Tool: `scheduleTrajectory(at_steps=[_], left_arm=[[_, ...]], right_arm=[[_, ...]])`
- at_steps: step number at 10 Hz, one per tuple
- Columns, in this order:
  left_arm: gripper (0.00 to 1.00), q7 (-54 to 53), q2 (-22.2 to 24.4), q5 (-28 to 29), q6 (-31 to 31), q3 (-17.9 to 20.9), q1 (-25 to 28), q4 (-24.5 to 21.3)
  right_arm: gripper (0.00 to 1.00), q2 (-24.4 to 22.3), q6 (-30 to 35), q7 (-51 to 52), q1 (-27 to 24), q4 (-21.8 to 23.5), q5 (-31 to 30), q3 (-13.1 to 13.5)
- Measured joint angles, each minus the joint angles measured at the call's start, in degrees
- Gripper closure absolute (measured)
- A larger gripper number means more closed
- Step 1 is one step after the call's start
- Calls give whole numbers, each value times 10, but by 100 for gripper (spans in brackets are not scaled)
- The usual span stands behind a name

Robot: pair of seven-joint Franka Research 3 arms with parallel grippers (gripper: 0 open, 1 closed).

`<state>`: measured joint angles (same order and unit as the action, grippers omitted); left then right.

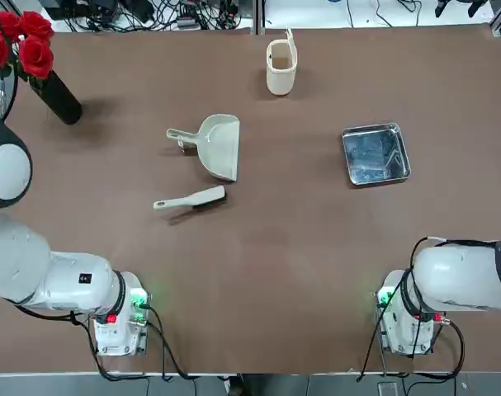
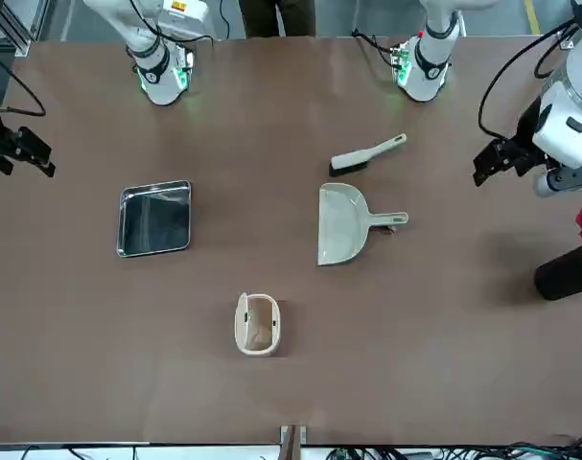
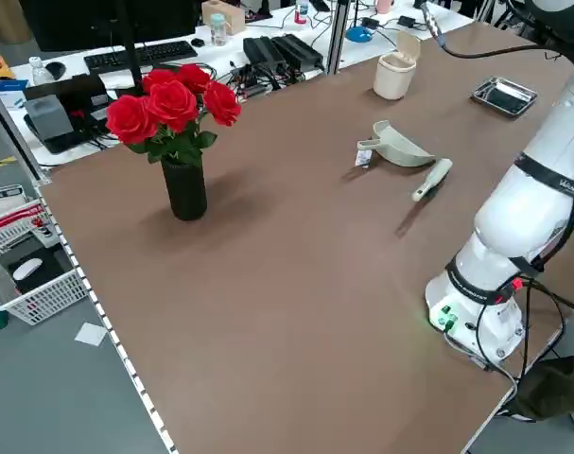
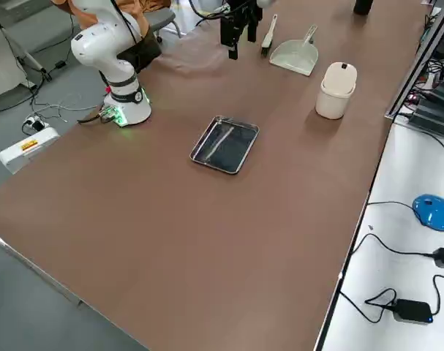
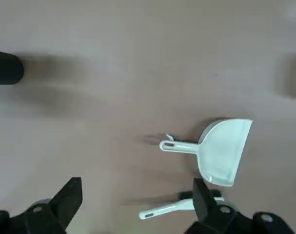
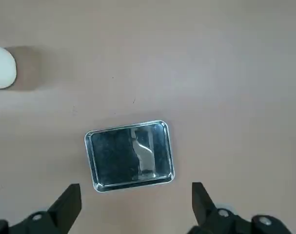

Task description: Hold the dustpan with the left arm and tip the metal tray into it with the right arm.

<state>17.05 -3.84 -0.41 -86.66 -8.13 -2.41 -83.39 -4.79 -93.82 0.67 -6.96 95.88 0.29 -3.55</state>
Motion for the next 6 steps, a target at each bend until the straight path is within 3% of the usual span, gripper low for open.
scheduleTrajectory(at_steps=[6], left_arm=[[0,-35,-6,50,6,-24,3,0]], right_arm=[[0,0,0,10,0,0,0,0]])
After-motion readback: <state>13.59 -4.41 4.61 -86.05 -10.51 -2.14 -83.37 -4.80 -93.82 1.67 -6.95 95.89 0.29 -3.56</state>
